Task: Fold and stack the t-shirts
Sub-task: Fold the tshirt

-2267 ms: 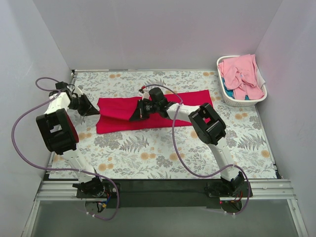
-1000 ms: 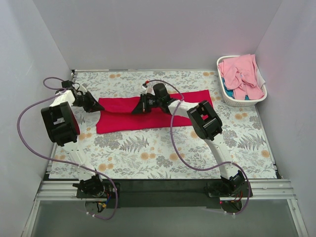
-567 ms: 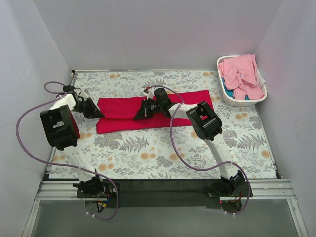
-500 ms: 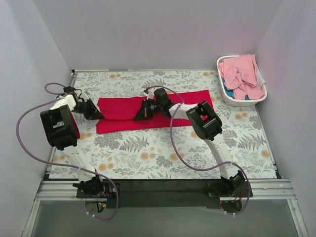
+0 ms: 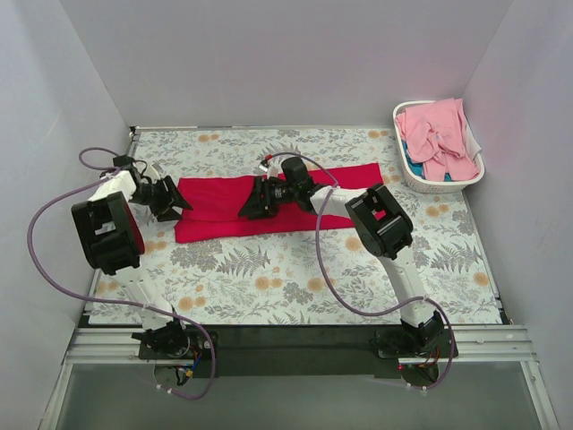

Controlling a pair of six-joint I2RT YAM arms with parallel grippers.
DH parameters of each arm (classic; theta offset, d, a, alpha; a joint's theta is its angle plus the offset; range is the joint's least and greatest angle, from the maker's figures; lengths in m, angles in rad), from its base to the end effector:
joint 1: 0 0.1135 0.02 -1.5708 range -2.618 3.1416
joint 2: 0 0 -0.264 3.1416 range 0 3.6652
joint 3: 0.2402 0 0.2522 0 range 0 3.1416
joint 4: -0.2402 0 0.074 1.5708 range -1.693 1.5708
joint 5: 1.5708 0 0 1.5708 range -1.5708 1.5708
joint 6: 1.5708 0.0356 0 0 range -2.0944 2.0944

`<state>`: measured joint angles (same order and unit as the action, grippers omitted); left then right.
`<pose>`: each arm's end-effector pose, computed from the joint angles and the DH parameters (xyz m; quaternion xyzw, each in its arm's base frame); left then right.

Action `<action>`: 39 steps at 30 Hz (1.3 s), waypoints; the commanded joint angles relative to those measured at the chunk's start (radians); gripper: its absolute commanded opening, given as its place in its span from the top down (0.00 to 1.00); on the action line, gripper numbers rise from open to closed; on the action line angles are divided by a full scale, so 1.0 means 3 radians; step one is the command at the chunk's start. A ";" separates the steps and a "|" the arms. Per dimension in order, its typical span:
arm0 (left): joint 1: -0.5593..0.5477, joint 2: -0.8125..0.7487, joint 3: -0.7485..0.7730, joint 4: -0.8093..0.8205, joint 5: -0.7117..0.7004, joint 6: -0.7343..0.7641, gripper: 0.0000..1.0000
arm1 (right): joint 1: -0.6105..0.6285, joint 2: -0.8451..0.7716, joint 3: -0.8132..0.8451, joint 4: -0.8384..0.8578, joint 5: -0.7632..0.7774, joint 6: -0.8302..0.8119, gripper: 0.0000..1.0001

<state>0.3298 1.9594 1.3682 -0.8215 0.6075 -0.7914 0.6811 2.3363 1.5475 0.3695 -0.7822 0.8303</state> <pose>0.3596 0.1016 0.1692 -0.4858 0.8182 -0.3075 0.0051 0.3795 0.3398 0.1319 -0.1492 0.7888 0.5779 0.1471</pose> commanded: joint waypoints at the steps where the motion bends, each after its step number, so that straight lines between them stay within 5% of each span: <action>1: 0.0005 -0.0472 0.0159 0.0033 0.0224 0.0117 0.50 | -0.0046 -0.0485 0.0011 0.0108 -0.0138 -0.0165 0.26; 6: -0.0219 -0.0595 0.0123 0.0182 0.0469 0.0153 0.52 | -0.0194 -0.0736 -0.0106 -0.0167 -0.0164 -0.0558 0.47; 10: -0.0383 -0.0626 -0.0168 0.0747 0.0695 -0.0082 0.73 | -0.0327 -0.0752 -0.0040 -0.0633 -0.0082 -0.1074 0.81; 13: -0.0526 -0.0463 -0.0138 0.0918 0.0813 -0.0251 0.82 | -0.0515 -0.0731 0.0077 -0.1133 -0.0077 -0.1401 0.92; 23: -0.0634 0.0269 0.0077 0.0826 -0.0127 -0.0394 0.85 | -0.1503 -0.0609 0.0701 -0.3112 0.0766 -0.2884 0.99; 31: -0.0634 0.0647 0.0215 0.0734 -0.0271 -0.0379 0.89 | -0.1744 -0.0348 0.0559 -0.3328 0.0986 -0.3069 0.99; 39: -0.0537 0.0811 0.0685 0.0448 -0.0604 0.0147 0.92 | -0.1769 -0.0552 -0.0008 -0.3507 0.0741 -0.3171 0.99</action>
<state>0.1390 2.1605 1.5223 -0.6754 0.5903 -0.8547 0.1444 2.1990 1.6165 -0.5762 -0.5507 -0.0669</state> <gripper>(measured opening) 0.086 0.018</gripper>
